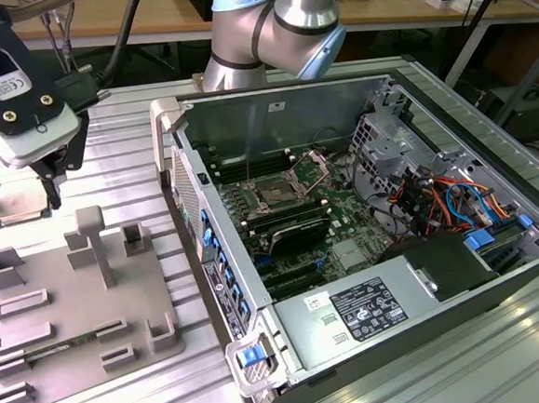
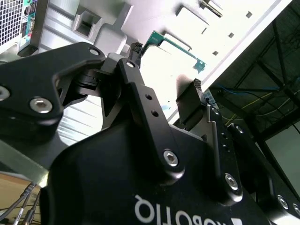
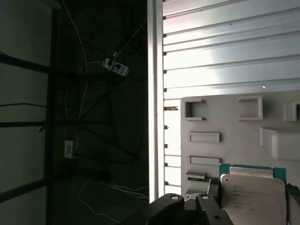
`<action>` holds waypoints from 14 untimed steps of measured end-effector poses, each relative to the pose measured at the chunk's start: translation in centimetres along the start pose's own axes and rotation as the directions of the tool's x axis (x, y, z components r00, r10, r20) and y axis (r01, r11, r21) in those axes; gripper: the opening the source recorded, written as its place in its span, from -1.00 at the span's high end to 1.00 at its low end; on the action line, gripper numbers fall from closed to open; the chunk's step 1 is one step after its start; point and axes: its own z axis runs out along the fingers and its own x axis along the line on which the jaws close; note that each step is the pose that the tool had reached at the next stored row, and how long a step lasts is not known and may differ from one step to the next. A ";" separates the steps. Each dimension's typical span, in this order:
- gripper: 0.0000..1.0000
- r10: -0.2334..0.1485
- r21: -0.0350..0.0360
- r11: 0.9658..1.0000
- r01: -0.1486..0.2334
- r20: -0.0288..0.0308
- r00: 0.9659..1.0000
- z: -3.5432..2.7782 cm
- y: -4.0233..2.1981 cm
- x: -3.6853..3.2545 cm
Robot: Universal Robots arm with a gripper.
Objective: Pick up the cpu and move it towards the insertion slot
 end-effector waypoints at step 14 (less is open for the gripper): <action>-0.09 0.000 0.000 1.000 0.000 0.000 1.000 -0.04 -0.01 -1.41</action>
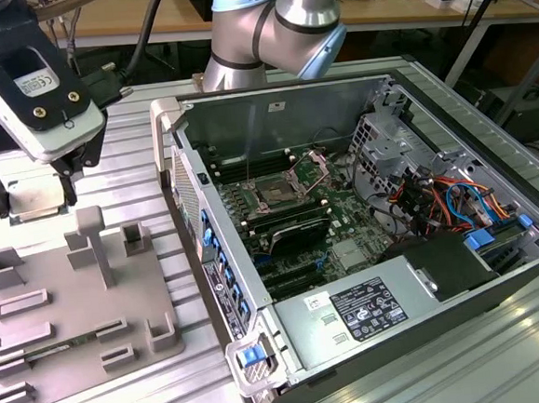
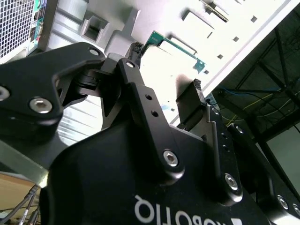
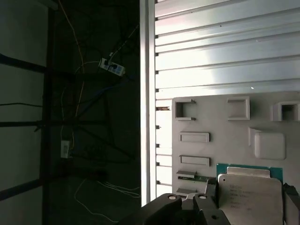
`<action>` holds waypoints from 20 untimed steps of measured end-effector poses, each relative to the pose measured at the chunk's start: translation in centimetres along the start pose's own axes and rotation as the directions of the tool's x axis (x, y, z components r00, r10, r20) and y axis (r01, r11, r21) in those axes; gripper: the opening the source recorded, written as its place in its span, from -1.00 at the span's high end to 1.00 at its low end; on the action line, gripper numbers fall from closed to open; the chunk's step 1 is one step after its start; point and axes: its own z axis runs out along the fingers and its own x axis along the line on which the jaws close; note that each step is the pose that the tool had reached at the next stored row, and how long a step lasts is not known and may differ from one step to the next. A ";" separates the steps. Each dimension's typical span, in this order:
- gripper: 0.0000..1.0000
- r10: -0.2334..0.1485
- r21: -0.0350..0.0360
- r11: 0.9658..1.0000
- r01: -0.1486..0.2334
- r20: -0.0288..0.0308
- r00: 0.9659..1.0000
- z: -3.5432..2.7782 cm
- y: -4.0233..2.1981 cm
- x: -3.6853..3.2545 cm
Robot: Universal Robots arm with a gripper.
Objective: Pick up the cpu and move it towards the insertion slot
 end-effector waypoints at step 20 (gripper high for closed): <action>-0.09 0.000 0.000 1.000 0.000 0.000 1.000 -1.33 0.02 -0.97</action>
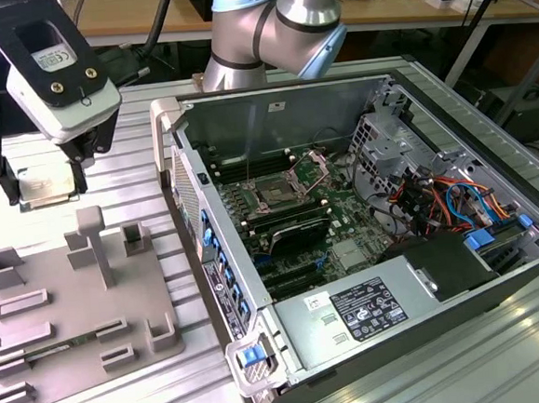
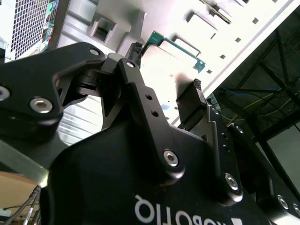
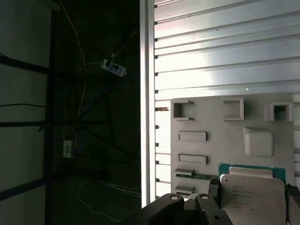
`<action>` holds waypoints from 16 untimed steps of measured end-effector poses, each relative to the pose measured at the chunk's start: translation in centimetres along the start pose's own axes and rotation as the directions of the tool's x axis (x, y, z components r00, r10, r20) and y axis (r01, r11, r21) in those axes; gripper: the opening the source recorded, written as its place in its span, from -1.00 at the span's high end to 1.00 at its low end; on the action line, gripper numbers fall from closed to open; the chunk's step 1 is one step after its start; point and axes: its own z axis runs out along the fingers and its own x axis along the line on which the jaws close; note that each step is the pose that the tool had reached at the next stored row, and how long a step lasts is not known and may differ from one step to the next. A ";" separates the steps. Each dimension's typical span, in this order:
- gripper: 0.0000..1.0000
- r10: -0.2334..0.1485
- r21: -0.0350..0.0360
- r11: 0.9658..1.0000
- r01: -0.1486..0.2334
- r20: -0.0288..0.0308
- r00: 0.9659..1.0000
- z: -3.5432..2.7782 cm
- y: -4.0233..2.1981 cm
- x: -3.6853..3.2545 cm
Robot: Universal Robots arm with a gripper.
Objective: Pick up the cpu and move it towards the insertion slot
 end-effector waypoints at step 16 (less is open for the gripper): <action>-0.09 0.000 -0.001 1.000 0.000 0.000 1.000 -0.05 -0.06 -4.84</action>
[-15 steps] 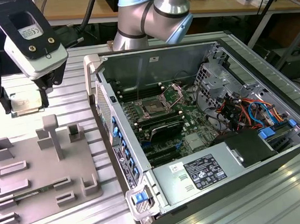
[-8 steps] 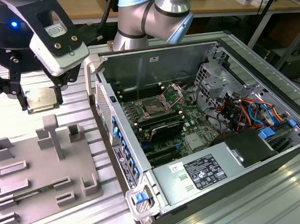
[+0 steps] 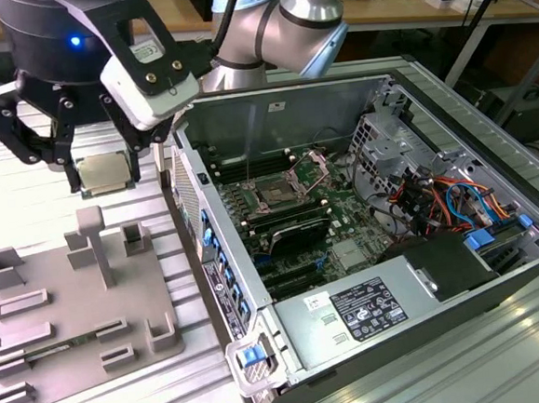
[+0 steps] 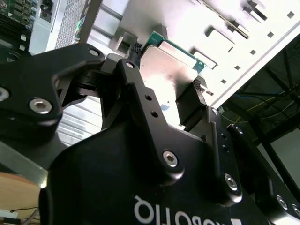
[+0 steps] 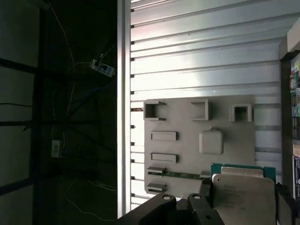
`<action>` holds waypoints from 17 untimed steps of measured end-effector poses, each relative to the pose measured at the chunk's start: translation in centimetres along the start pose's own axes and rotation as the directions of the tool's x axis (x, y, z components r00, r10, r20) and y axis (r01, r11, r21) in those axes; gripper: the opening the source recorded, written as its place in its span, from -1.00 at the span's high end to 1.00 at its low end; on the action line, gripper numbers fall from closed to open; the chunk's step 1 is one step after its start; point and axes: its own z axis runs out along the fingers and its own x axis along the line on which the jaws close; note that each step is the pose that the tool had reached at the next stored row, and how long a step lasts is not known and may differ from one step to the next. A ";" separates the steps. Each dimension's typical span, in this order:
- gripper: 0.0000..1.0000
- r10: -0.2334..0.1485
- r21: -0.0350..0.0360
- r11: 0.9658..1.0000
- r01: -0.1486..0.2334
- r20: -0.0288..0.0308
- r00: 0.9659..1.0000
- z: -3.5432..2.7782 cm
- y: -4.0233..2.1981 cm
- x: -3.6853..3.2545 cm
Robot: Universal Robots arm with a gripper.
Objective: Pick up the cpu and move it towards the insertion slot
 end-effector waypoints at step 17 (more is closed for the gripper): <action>-0.09 0.000 0.000 1.000 0.000 0.000 1.000 -0.07 -0.07 -5.91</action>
